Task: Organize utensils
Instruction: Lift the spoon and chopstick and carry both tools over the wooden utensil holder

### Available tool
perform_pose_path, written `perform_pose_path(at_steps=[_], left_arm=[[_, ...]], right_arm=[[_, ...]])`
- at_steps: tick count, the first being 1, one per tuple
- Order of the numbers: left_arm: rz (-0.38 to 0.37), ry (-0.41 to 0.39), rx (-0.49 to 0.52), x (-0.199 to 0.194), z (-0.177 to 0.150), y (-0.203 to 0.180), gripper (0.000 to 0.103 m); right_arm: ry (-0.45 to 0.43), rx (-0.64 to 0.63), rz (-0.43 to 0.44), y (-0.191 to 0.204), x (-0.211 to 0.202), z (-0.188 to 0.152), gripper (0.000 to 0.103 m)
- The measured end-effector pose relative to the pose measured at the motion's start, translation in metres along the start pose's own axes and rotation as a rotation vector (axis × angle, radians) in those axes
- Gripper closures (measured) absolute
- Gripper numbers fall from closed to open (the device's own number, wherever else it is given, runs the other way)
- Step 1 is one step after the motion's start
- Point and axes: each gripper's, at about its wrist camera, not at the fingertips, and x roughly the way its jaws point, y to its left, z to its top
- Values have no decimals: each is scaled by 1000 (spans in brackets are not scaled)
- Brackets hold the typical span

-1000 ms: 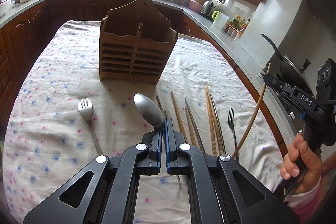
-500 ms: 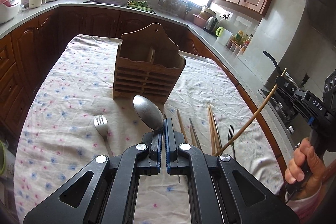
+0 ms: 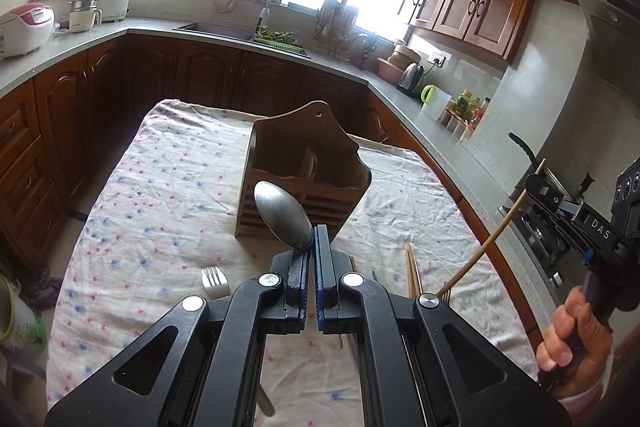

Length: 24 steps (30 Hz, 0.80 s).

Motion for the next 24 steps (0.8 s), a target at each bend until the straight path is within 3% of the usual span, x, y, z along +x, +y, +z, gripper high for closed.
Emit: perform_pose_path(at_steps=[12,24], left_arm=[[30,-130,4,1,60,10,101],[92,-211,17,47,119,24,101]], right_arm=[[-101,-13,56,22,31,49,98],[-183,-19,77,38,88,92,98]])
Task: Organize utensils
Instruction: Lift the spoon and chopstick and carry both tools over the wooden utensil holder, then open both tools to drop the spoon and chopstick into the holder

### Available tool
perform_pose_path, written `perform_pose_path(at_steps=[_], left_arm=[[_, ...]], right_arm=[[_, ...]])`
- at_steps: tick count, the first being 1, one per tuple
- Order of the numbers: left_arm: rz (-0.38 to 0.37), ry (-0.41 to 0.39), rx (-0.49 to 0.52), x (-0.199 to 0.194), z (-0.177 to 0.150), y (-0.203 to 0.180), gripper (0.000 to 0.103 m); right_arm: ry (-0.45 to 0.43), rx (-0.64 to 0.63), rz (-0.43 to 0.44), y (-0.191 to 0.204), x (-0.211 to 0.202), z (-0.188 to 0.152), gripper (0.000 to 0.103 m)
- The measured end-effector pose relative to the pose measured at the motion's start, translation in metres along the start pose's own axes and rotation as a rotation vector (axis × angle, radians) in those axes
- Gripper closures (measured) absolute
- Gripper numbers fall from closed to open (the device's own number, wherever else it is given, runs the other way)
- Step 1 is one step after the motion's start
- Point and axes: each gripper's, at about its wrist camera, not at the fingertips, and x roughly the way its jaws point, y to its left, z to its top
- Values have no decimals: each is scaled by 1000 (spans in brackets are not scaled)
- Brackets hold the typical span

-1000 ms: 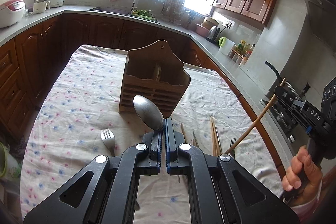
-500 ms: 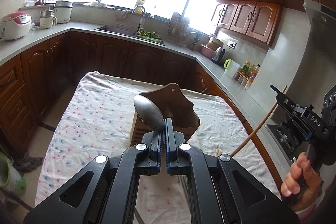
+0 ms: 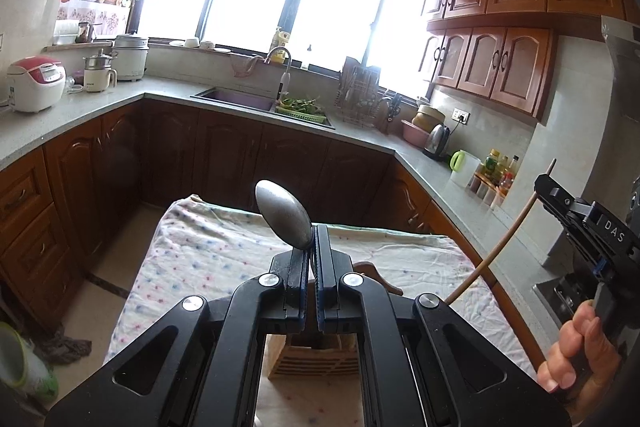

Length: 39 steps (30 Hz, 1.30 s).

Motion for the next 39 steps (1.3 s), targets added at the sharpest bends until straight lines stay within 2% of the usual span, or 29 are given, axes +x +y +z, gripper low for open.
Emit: perform_pose_path(at_steps=[5,13,24,27,36,39], left_arm=[[29,25,10,35,-6,5,101],[60,97,3,83,-36,14,101],[59,145,18,103,-63,8,101],[54,170,28,109,-69,7,101],[60,173,30,110,-67,5,101],[55,180,31,109,-66,6,96]], right_arm=[[-4,-6,-13,-4,26,-14,98],[43,43,-43,-20,62,-56,98],[105,72,-84,-36,79,-85,97],[118,85,-83,-40,78,-84,97],[149,103,-81,-46,81,-83,96],[149,101,-82,-44,81,-83,93]])
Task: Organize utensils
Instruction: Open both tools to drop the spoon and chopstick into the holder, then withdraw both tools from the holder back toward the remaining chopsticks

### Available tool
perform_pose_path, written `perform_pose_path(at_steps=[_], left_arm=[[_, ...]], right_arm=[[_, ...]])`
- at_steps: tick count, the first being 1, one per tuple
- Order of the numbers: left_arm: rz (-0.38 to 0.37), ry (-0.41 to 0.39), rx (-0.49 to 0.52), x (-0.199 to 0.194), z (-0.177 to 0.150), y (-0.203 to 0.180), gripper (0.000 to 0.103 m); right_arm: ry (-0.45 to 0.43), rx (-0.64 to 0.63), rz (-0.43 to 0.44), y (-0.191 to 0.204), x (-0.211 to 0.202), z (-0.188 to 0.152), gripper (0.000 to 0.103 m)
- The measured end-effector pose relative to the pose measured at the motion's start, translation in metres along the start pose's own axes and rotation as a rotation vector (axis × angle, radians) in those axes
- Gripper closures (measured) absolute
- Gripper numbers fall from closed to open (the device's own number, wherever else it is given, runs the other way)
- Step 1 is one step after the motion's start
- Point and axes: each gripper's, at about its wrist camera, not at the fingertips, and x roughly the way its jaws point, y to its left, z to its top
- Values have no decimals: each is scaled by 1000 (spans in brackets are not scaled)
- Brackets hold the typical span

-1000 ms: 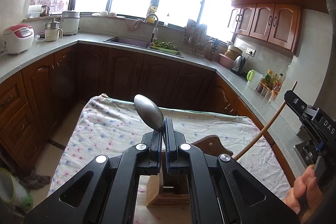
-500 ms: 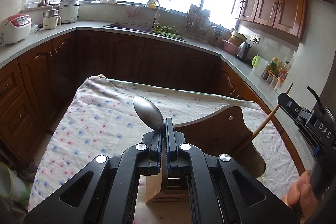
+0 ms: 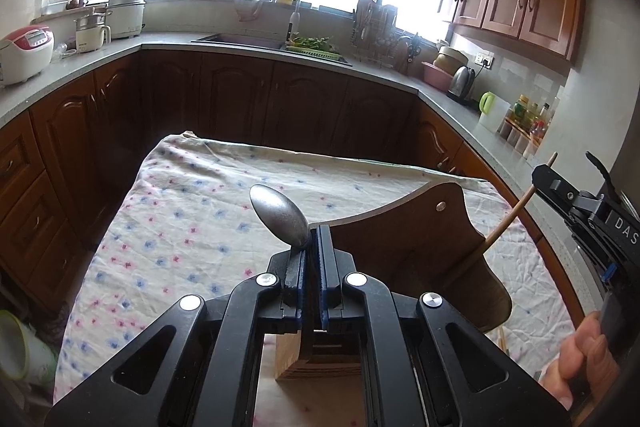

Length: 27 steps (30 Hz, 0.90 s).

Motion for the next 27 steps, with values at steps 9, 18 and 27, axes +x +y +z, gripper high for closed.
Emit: perform_pose_path(at_steps=[9,18,27], left_arm=[[14,-33,4,-17,-3,-2,52],[42,-11,-60,-48,-28,10,17],[31,18,-61,-83,-64,0,15]], right_arm=[[16,11,51,3,-12,2,52],[20,22,68,-4,-56,-7,1],[54,-21,11,-20,-111,-37,1]])
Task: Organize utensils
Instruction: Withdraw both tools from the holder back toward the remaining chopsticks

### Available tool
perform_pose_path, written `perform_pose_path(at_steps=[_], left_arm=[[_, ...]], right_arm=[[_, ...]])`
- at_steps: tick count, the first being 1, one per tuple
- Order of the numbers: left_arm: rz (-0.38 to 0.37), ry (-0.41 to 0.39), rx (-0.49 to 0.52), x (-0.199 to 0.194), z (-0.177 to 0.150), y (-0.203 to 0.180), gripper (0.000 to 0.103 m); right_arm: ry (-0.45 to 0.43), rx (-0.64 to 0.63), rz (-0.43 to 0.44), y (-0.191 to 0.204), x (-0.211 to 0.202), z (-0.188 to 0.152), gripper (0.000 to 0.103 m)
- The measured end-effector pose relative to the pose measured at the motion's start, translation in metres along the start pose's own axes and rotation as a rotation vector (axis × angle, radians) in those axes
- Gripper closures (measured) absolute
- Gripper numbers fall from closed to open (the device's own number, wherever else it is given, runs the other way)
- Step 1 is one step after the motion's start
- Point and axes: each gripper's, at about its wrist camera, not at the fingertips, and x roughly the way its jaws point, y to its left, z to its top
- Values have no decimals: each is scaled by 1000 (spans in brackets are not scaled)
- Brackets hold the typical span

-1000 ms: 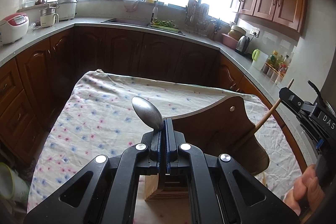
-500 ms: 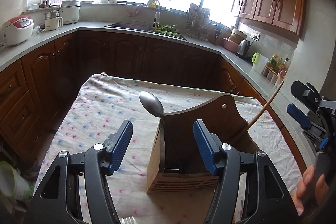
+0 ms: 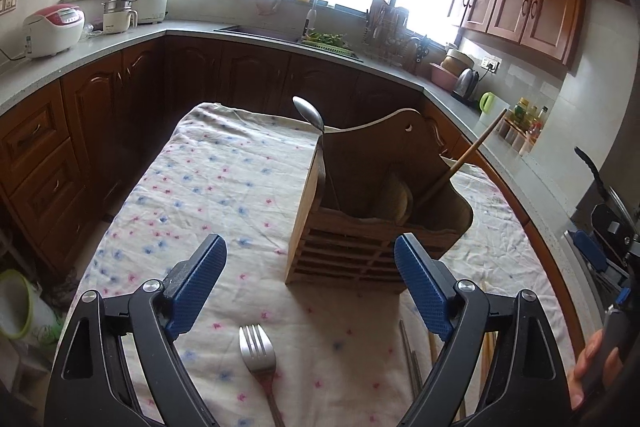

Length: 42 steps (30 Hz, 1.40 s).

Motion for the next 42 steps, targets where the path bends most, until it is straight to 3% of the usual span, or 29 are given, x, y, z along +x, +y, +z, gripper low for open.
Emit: perform_pose_path(at_steps=[17,30,38,42], left_arm=[[-64,145,67,-8,-66,-41,15],[-90,199,123,5,-73,-70,15],[-98,224,156,18,-68,-86,16],[-117,247,174,28,-66,-94,28]], right_arm=[[120,47,-176,-54,-52,-69,1],[151,41,-226,-72,-50,-77,2],[175,66,-228,-83,-38,-73,17],[192,77,-221,-89,-29,-70,31]])
